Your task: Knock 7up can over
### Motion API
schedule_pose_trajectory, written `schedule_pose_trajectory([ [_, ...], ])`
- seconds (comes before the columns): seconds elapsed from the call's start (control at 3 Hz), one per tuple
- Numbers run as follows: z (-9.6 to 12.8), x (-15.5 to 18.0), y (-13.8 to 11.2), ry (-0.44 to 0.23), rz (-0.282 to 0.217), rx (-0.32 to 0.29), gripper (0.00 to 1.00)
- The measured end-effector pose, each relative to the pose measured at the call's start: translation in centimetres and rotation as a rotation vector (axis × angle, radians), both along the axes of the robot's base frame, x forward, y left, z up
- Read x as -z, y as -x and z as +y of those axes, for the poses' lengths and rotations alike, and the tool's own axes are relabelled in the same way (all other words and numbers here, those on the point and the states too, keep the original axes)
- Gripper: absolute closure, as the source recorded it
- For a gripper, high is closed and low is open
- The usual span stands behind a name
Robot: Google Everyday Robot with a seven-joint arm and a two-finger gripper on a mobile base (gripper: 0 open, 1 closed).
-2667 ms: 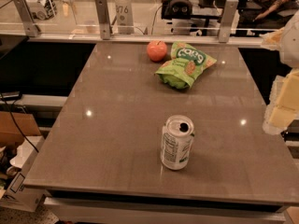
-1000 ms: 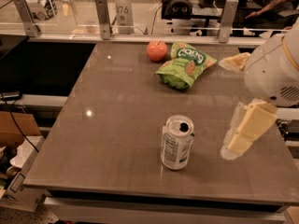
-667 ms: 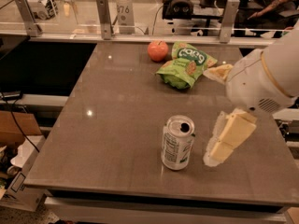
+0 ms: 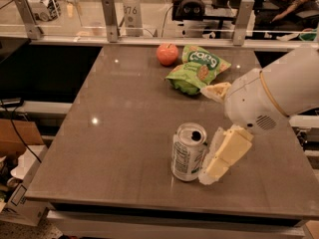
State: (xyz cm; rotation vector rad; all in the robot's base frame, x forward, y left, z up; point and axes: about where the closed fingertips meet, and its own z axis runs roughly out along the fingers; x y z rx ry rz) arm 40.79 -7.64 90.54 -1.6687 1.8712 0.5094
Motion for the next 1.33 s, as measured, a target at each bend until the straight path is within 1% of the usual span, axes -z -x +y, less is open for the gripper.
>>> schedule_pose_trajectory([
  [0.33, 1.0, 0.42, 0.49, -0.075, 0.009, -0.004, 0.0],
  [0.67, 1.48, 0.83, 0.77, -0.124, 0.002, -0.005, 0.0],
  [1.0, 1.69, 1.03, 1.01, -0.15, -0.012, -0.008, 0.18],
  [1.33, 1.87, 0.77, 1.3, -0.144, -0.029, -0.013, 0.41],
])
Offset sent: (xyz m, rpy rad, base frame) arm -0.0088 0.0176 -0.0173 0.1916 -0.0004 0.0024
